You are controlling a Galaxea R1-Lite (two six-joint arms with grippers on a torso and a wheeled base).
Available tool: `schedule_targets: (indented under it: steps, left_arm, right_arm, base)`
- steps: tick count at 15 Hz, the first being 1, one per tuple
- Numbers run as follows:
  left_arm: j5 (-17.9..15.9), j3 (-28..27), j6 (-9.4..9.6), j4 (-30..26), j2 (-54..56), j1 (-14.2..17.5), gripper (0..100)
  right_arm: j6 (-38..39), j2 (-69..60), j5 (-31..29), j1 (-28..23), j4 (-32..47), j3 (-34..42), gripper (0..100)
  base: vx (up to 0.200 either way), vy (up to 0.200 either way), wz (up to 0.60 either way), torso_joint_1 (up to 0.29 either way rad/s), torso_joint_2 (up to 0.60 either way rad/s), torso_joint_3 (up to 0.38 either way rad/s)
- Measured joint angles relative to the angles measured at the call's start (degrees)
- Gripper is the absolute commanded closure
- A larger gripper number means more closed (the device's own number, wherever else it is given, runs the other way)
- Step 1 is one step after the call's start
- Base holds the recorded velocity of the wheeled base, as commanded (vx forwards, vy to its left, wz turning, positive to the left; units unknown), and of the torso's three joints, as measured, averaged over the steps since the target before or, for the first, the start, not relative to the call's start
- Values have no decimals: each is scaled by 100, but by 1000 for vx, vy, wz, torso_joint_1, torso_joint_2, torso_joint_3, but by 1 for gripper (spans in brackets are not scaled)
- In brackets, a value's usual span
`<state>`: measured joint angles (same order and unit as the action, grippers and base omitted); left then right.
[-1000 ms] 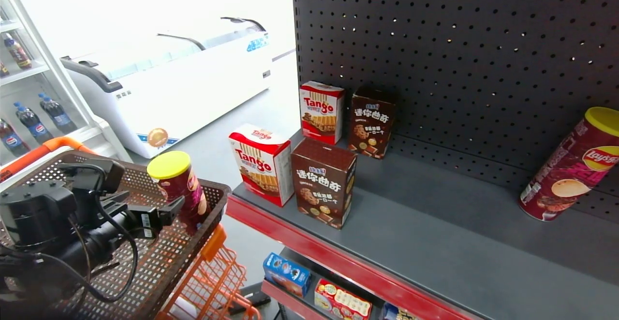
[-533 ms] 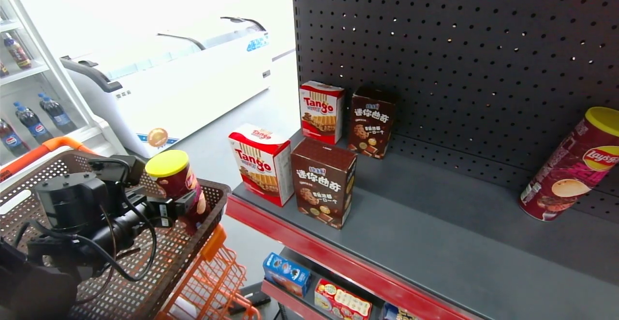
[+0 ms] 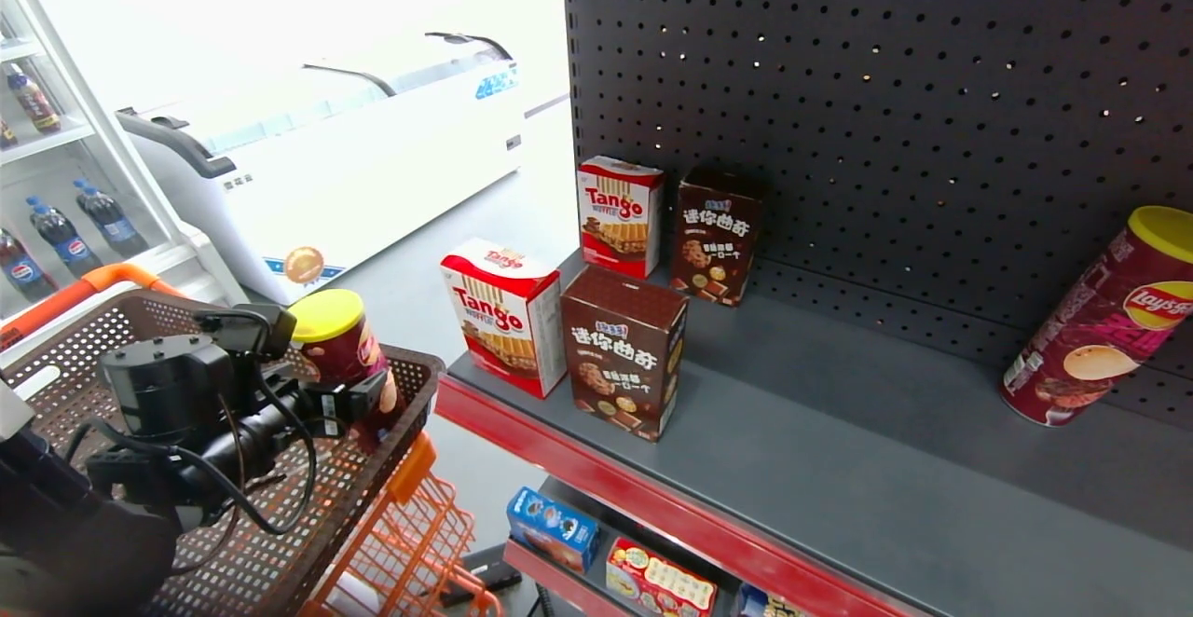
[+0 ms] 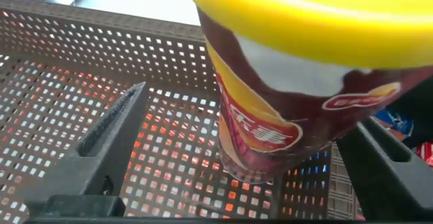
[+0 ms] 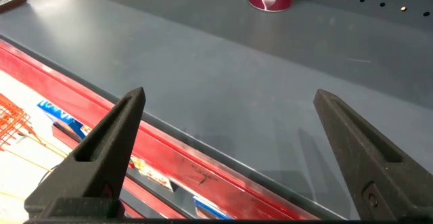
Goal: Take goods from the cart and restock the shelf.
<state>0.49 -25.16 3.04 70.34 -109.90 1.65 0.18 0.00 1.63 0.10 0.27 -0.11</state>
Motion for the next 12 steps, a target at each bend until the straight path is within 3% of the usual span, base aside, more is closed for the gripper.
schedule_targets:
  steps: [1, 2, 8, 12]
  left_arm:
    - [0, -2, -2, 0, -24, 4, 0]
    - [0, -2, -4, 0, -55, 4, 100]
    - [-6, 9, 55, -5, -94, -5, 100]
    - [-13, 57, 306, -74, 232, 0, 100]
  right_arm:
    - [0, 0, 0, 0, 0, 0, 0]
    - [-2, 0, 0, 0, 0, 1, 0]
    - [0, 0, 0, -7, 0, 0, 0]
    - [0, 0, 0, 0, 0, 0, 0]
  base:
    - [0, 0, 0, 0, 0, 0]
    - [0, 0, 0, 0, 0, 0]
    - [0, 0, 0, 0, 0, 0]
    - [0, 0, 0, 0, 0, 0]
